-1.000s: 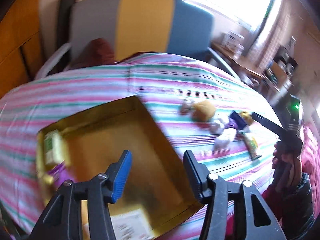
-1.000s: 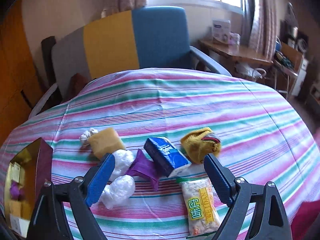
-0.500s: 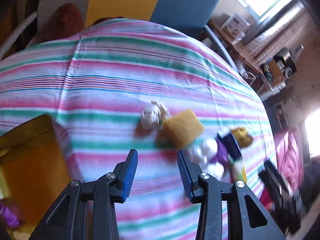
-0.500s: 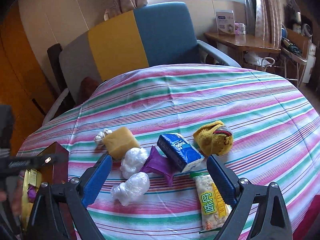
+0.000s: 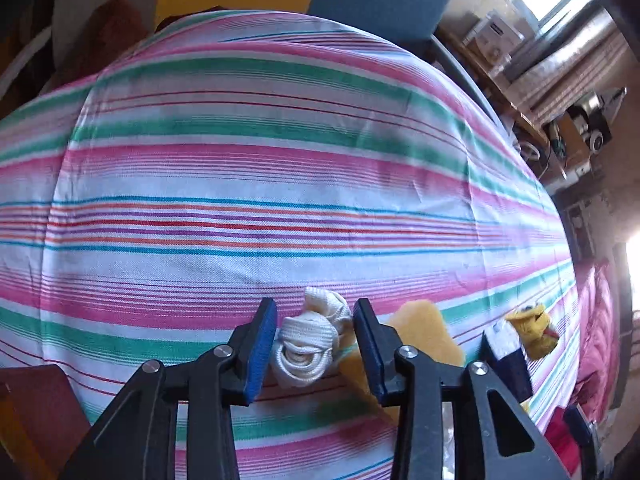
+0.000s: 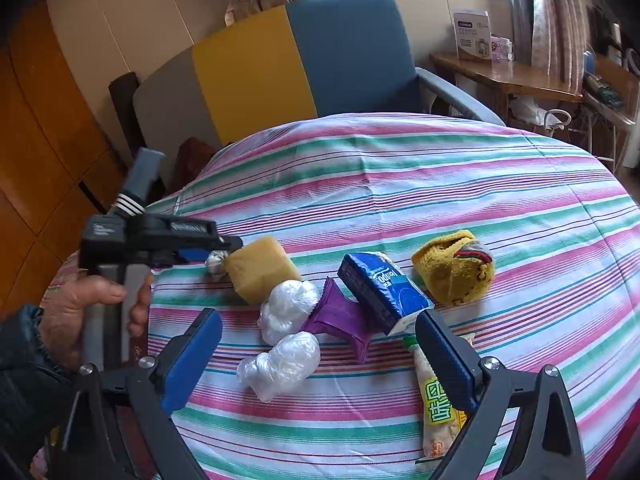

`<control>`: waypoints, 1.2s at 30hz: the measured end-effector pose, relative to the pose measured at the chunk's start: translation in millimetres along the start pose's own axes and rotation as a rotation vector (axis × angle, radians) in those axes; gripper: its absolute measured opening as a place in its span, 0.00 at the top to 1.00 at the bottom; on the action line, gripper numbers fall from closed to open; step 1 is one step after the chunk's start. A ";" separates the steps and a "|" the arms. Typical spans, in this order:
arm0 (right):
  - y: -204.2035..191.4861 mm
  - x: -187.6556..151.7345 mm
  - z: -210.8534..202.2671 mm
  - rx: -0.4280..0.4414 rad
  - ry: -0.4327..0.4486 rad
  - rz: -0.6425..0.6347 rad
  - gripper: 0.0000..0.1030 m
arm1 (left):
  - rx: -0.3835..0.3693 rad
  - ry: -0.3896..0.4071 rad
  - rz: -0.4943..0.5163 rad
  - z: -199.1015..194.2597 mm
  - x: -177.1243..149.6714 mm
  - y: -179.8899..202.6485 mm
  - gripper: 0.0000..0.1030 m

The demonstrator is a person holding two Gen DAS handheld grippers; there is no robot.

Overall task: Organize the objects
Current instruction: 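Grasp the white knotted cloth bundle with the left tool, then carry white bundle into tray with left tool while right tool grasps clear plastic bag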

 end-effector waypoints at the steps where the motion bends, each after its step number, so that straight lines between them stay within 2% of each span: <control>1: 0.8 -0.2 1.0 -0.002 -0.003 0.001 0.05 | -0.012 0.003 -0.003 -2.2 -2.2 1.2 0.69; 4: 2.6 0.6 -0.3 -0.002 0.002 0.010 0.05 | 0.003 0.034 -0.003 -18.8 -12.5 -0.1 0.70; 9: 25.9 10.2 -9.8 -0.033 0.049 0.097 0.08 | -0.048 0.086 -0.009 -64.8 -38.4 -0.3 0.70; 12: 33.1 11.0 -9.5 -0.020 0.040 0.136 0.16 | -0.074 0.106 0.011 -89.7 -53.8 4.5 0.70; 14: 25.5 8.8 -5.7 0.023 0.014 0.121 0.17 | -0.086 0.113 0.028 -103.1 -63.3 9.6 0.70; 16: 7.8 3.0 1.7 0.060 -0.028 0.055 0.17 | -0.104 0.122 0.039 -114.6 -76.1 15.4 0.70; 20: -18.9 -16.1 22.4 0.081 -0.129 -0.056 0.17 | -0.125 0.142 0.068 -138.6 -104.4 21.0 0.70; 24: -23.7 -30.6 42.8 0.076 -0.219 -0.068 0.18 | -0.114 0.170 0.120 -162.0 -133.5 21.2 0.70; 29: -29.1 -34.6 57.2 0.097 -0.258 -0.057 0.19 | -0.103 0.211 0.139 -192.4 -157.5 12.2 0.70; 31: -33.7 -38.4 63.8 0.083 -0.272 -0.079 0.24 | -0.097 0.228 0.132 -205.0 -164.9 4.5 0.70; 32: -35.2 -40.8 68.0 0.065 -0.282 -0.101 0.37 | -0.090 0.245 0.128 -213.6 -168.7 -0.7 0.70; 33: -36.6 -44.1 72.6 0.036 -0.292 -0.135 0.58 | -0.080 0.264 0.122 -223.2 -172.3 -7.7 0.70; 36: -41.7 -43.2 72.2 0.009 -0.263 -0.200 0.64 | -0.045 0.317 0.071 -248.7 -180.0 -36.4 0.70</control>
Point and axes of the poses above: each gripper's, at about its wrist camera, not at the fingertips, and z roughly the way its jaws point, y to its right, x to its top, the point moved 8 cm from there along z, roughly the way its jaws point, and after that the axes turned 7 degrees about -x, right-handed, at the moved point
